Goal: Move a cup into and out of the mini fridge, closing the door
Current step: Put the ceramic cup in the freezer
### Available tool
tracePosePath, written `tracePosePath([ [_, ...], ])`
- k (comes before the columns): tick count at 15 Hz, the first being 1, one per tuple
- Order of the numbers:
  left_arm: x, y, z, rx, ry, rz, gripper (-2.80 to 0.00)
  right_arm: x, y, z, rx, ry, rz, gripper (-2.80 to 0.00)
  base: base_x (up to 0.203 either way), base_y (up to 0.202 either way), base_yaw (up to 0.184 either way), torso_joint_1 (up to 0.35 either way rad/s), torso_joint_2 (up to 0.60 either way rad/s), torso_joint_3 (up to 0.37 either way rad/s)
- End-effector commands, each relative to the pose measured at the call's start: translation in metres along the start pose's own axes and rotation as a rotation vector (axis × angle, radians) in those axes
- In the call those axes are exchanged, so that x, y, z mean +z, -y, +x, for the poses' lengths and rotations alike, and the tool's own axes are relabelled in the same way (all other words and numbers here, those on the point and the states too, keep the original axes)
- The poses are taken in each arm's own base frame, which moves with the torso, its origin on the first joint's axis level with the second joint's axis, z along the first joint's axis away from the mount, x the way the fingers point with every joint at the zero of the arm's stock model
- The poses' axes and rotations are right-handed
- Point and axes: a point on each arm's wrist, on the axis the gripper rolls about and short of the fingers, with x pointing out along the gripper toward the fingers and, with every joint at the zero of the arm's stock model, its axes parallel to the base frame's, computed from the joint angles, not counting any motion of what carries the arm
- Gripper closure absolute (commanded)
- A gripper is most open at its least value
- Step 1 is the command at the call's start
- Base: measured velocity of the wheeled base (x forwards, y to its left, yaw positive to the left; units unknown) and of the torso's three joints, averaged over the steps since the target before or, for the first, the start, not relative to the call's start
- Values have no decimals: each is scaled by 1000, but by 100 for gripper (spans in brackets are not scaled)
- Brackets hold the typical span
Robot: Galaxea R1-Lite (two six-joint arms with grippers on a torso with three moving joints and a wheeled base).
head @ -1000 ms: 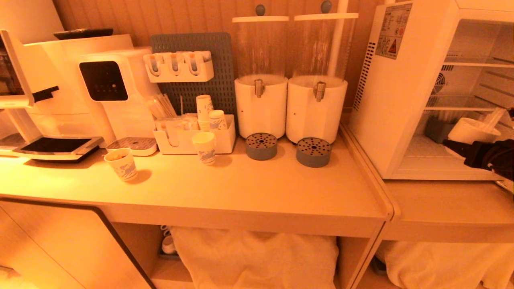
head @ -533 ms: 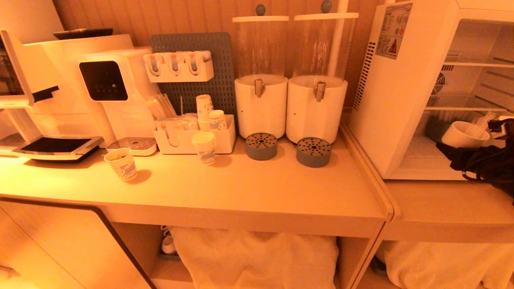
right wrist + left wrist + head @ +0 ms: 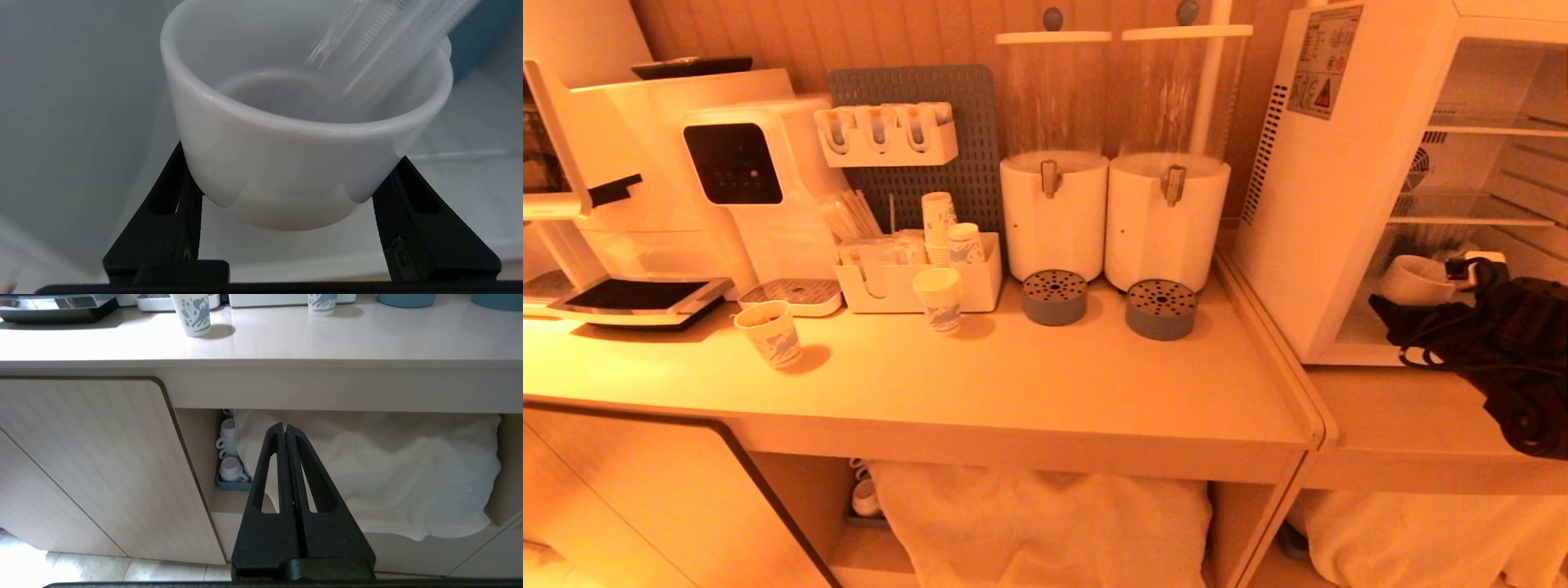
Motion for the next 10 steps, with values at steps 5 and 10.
tracePosePath([
  [5,0,0,0,0,1,-3,0,-8,-7,19,18,-10,-5,0,0,0,0,0,0,0],
  [10,-1,0,0,0,3,-5,0,-15,-8,46,-19,-3,-41,0,0,0,0,0,0,0],
])
